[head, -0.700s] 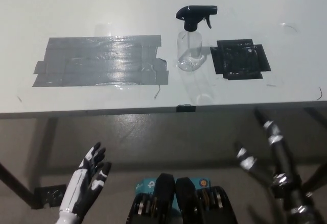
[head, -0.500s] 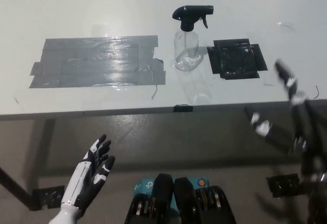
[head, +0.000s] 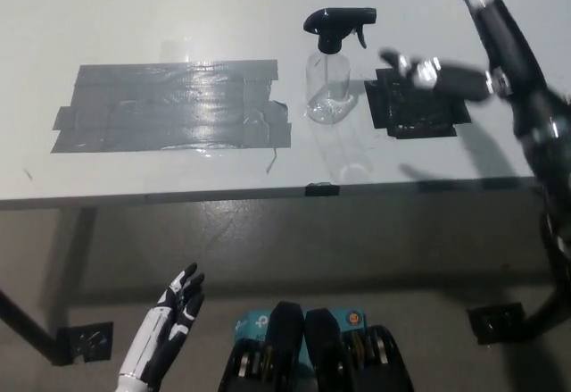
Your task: The robot grabs the black lid of the spray bottle on the desk and places it on the black area of the desk
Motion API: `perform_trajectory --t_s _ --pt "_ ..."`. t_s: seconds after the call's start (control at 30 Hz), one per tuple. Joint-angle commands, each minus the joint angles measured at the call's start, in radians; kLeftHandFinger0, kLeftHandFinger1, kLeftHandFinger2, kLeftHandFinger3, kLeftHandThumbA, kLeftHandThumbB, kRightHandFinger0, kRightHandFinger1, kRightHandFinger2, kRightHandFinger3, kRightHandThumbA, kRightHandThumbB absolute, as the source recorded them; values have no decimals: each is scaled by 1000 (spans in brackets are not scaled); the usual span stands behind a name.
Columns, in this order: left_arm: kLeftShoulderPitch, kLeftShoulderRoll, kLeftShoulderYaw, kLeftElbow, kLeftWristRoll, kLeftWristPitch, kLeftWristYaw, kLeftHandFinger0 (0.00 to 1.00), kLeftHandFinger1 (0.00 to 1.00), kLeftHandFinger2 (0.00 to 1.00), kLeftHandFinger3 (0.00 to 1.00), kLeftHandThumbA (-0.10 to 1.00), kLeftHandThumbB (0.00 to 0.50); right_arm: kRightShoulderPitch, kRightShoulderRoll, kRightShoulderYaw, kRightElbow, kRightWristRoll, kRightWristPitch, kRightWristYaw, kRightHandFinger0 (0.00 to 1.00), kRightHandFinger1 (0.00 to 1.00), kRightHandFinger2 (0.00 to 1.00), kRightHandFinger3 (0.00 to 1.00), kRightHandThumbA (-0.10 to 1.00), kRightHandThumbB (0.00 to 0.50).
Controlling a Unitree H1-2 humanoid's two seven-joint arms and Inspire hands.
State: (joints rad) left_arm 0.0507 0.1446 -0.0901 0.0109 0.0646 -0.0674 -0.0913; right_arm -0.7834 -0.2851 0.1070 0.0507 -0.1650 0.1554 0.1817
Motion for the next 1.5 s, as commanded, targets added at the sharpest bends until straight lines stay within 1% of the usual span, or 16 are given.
perform_trajectory --t_s 0.0,0.1,0.2,0.27,0.33,0.4,0.43,0.47,0.5,0.6,0.7,0.77,0.87,1.03,1.23,1.47 --pt "4 20 -10 -10 31 -59 -8 1000 1000 1000 1000 878 221 -374 -62 51 284 56 219 236 1000 1000 1000 1000 783 500" --pt "-2 24 -18 -13 45 -64 -7 1000 1000 1000 1000 883 225 -496 -35 47 477 69 228 252 1000 1000 1000 1000 744 491" --pt "-13 26 -23 -6 54 -76 -5 1000 1000 1000 1000 879 220 -565 -21 53 591 62 209 264 1000 1000 1000 1000 681 450" --pt "-16 28 -22 -2 55 -82 -3 1000 1000 1000 1000 880 215 -631 -2 66 721 44 178 268 1000 1000 1000 1000 657 397" --pt "-21 27 -19 2 53 -79 -2 1000 1000 1000 1000 874 212 -686 19 78 847 26 150 264 1000 1000 1000 1000 643 395" --pt "-27 28 -15 6 48 -83 -4 1000 1000 1000 1000 854 200 -730 35 90 957 12 115 268 1000 1000 1000 1000 641 406" --pt "-29 31 -16 8 56 -88 -2 1000 1000 1000 1000 838 196 -764 49 107 1048 -5 85 276 1000 1000 1000 1000 644 457" --pt "-30 32 -16 7 58 -87 -2 1000 1000 1000 1000 838 196 -770 50 110 1064 -7 76 277 1000 1000 1000 1000 645 460" --pt "-29 35 -18 2 65 -85 -2 1000 1000 1000 1000 834 191 -785 53 148 1112 -43 16 291 1000 1000 1000 1000 710 440" --pt "-34 36 -16 5 64 -88 -3 1000 1000 1000 1000 800 180 -810 63 183 1184 -62 -16 315 1000 1000 1000 1000 710 423" --pt "-39 38 -13 1 65 -87 -2 1000 1000 1000 1000 768 166 -836 77 223 1255 -84 -20 308 1000 1000 1000 1000 684 500" --pt "-42 38 -11 2 64 -88 -1 1000 1000 1000 1000 742 168 -845 83 265 1289 -109 -44 347 1000 1000 1000 1000 797 500" --pt "-46 40 -12 0 68 -90 -1 1000 1000 1000 1000 733 158 -851 94 277 1318 -102 -32 339 1000 1000 1000 1000 738 500" --pt "-57 41 -13 -3 78 -99 2 1000 1000 1000 1000 720 144 -848 111 365 1335 -176 -105 297 1000 1000 1000 1000 976 500" --pt "-74 43 -14 0 88 -99 -2 1000 1000 1000 1000 714 139 -846 123 399 1343 -195 -133 285 1000 1000 1000 1000 988 498" --pt "-87 46 -12 -4 100 -89 -2 1000 1000 1000 1000 719 145 -841 127 387 1355 -188 -130 297 1000 1000 1000 1000 916 500"
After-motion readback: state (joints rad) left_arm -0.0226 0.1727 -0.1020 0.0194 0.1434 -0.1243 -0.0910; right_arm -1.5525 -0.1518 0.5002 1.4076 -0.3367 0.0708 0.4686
